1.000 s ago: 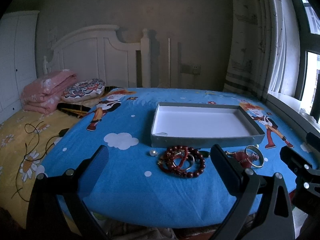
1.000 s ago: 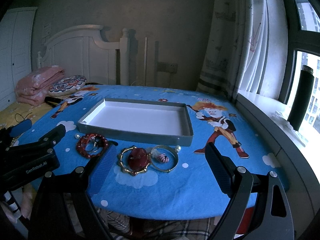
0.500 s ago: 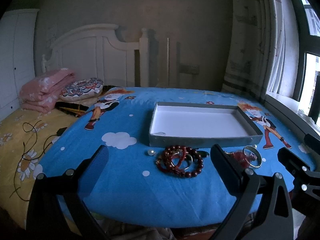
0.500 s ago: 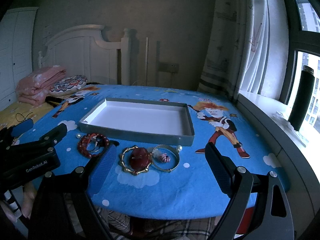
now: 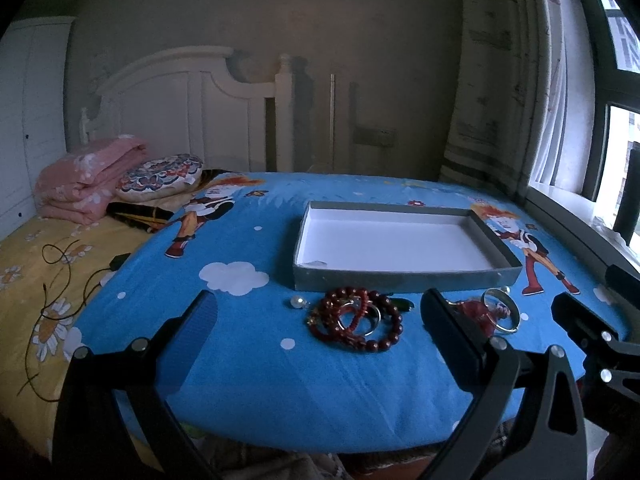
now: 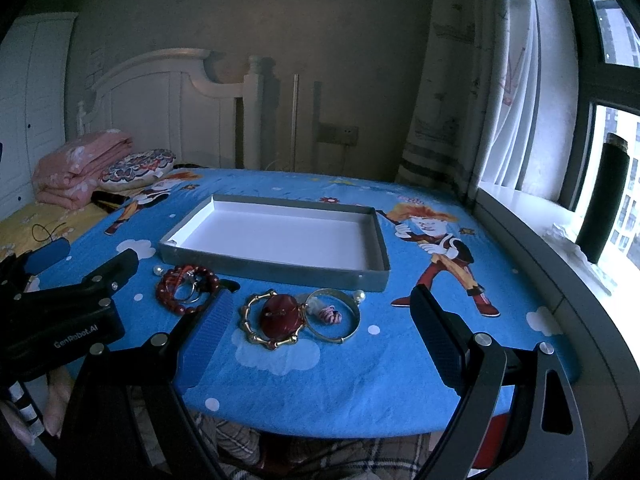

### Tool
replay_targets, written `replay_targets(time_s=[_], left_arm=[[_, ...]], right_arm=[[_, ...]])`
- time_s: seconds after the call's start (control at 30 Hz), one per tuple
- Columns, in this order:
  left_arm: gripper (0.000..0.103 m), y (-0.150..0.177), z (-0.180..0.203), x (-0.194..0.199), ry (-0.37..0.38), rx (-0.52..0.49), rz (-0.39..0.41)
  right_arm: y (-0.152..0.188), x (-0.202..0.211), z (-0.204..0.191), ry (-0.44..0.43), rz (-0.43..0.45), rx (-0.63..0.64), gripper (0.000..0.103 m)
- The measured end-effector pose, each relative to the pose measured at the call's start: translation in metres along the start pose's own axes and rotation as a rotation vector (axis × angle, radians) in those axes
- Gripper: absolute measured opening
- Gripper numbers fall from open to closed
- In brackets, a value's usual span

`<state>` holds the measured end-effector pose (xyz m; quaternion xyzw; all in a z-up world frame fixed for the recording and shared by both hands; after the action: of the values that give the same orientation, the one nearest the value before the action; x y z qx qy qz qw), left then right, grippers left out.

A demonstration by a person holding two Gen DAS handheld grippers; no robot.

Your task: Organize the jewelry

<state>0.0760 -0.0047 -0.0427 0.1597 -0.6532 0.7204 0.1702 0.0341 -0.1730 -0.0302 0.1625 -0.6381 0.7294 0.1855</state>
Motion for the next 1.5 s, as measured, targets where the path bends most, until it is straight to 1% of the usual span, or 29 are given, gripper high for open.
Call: replay_targets(time_s=[0.43,1.37,1.5], left_arm=[[0.098,0.001,0.002,-0.002,0.005,0.000,-0.010],[0.098,0.005,-0.007,-0.007,0.004,0.030,-0.042],[0.098,0.002,-0.010,-0.011,0.025,0.039,-0.034]], right_arm=[[0.001,0.002,-0.001,-0.001,-0.002,0.002,0.085],[0.003,0.001,0.003,0.002,-0.001,-0.004,0.085],[0.006,-0.007,0.012,0.012,0.017,-0.006,0.085]])
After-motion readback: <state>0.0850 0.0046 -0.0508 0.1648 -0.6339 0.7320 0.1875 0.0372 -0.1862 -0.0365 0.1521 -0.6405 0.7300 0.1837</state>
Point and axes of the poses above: each gripper's, at about its wrist camera, not at the fingertips, and x roughly against the way its jaws point, z to its right, y to its underside, the point moved 8 cm from there along -x, roughly the way its jaws point, and after that the axes turned 5 degrees about x, right-handed, at the moved point
